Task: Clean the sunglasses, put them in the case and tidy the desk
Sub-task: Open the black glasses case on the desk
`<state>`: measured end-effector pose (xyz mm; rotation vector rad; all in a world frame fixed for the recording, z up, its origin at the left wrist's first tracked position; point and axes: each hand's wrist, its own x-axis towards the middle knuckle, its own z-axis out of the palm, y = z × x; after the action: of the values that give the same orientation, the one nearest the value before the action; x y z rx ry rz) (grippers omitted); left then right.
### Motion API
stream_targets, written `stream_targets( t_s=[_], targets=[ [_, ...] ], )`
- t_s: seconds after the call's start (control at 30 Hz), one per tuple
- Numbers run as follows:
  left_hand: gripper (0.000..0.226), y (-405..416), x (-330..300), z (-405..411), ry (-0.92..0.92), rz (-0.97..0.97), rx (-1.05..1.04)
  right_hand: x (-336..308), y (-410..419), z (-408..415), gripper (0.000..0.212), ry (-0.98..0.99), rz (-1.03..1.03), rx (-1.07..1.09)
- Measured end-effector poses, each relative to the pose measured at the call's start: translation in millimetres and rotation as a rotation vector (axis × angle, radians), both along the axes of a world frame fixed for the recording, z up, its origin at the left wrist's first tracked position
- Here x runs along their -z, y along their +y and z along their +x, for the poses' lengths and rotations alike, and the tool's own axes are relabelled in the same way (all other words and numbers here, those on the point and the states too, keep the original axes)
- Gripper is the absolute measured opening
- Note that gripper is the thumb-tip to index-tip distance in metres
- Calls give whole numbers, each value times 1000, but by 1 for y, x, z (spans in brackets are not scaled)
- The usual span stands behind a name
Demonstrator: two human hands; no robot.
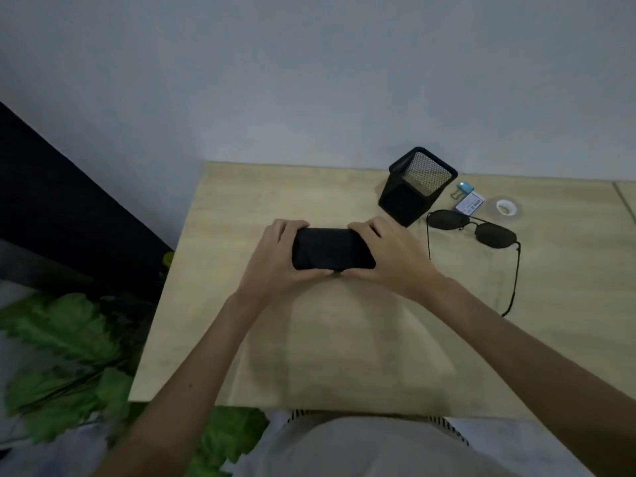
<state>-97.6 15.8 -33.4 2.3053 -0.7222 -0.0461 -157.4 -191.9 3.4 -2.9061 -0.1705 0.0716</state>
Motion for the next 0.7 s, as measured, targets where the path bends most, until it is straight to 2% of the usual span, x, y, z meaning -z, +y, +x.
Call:
stream_targets(
  t_s=[0.23,0.37,0.47,0.57,0.7],
  targets=[
    [78,1,19,-35,-55,90,-24,27,5,-44,67,-89,82,-13],
    [100,0,21,-35,15,94,-62,29,10,-46,61,-120,141,-3],
    [120,-2,22,-37,126,60,-80,27,14,-42,40,-179,437,155],
    [127,-3,20,-38,164,17,-97,16,18,-27,24,-192,658,384],
    [125,-4,15,-38,149,18,-117,8,15,12,48,-89,738,568]
  ],
)
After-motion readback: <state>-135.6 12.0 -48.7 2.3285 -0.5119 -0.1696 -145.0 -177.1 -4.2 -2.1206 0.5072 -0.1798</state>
